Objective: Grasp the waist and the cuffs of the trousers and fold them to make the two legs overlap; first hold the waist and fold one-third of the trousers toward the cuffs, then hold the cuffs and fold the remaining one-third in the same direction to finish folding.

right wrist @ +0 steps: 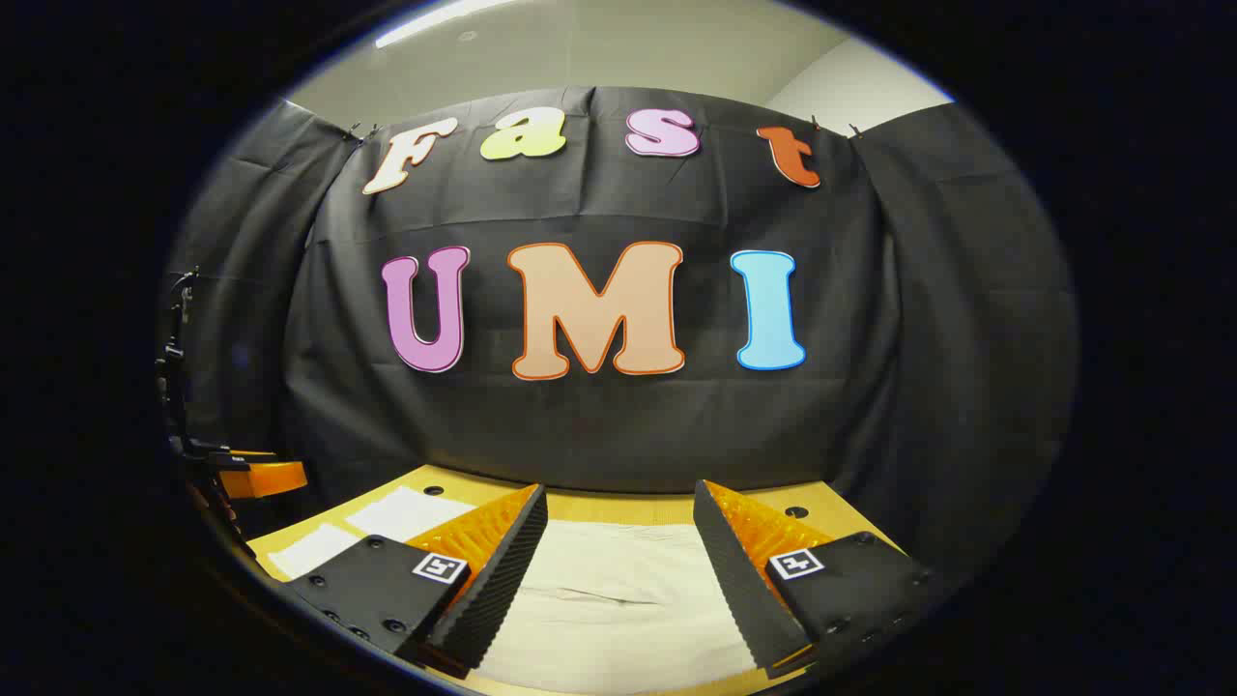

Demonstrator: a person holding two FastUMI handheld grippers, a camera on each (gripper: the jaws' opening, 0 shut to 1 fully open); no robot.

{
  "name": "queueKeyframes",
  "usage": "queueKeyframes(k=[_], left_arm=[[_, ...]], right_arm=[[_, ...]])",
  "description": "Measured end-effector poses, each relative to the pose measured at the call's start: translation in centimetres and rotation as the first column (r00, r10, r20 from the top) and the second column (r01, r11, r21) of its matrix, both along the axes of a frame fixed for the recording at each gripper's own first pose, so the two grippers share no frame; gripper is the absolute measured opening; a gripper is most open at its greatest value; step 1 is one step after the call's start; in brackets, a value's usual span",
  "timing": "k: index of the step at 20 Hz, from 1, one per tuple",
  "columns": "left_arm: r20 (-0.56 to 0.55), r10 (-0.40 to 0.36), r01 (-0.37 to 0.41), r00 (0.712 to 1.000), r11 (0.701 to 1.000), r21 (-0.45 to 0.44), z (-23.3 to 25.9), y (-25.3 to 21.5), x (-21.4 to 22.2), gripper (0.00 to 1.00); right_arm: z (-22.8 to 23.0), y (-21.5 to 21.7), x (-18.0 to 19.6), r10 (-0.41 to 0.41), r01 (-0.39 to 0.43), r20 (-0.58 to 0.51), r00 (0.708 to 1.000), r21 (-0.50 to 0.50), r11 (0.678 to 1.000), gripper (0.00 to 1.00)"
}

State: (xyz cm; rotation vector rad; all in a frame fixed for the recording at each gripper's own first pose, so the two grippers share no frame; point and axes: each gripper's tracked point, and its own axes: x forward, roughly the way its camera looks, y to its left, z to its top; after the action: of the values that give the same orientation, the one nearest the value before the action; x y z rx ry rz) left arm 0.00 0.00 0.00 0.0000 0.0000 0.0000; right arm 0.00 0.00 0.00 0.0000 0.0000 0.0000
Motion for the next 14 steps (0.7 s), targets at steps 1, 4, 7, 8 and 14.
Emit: queueKeyframes(k=[1, 4, 7, 8, 14], left_arm=[[0.004, -0.003, 0.003, 1.0, 1.0, 0.005, 0.2, -0.2, 0.1, 0.95], [0.008, -0.008, 0.008, 1.0, 1.0, 0.02, 0.2, -0.8, 0.4, 0.95], [0.007, -0.018, 0.017, 1.0, 0.999, 0.026, 0.2, -1.3, 0.4, 0.95], [0.006, -0.019, 0.019, 1.0, 0.999, 0.026, 0.1, -1.4, 0.5, 0.95], [0.009, -0.025, 0.025, 1.0, 0.999, 0.022, 0.2, -2.0, 0.5, 0.95]], right_arm=[[0.0, -0.2, 0.1, -0.001, 0.001, 0.004, 1.0, 0.001, 1.0, 0.98], [0.0, -0.7, 0.3, -0.01, 0.01, 0.004, 1.0, -0.006, 1.0, 0.98], [-0.2, -1.1, 0.3, -0.016, 0.016, 0.0, 1.0, 0.0, 1.0, 0.98], [-0.2, -1.2, 0.3, -0.019, 0.019, -0.002, 1.0, -0.001, 1.0, 0.98], [-0.4, -1.8, 0.1, -0.02, 0.02, -0.003, 1.0, -0.001, 1.0, 0.98]])
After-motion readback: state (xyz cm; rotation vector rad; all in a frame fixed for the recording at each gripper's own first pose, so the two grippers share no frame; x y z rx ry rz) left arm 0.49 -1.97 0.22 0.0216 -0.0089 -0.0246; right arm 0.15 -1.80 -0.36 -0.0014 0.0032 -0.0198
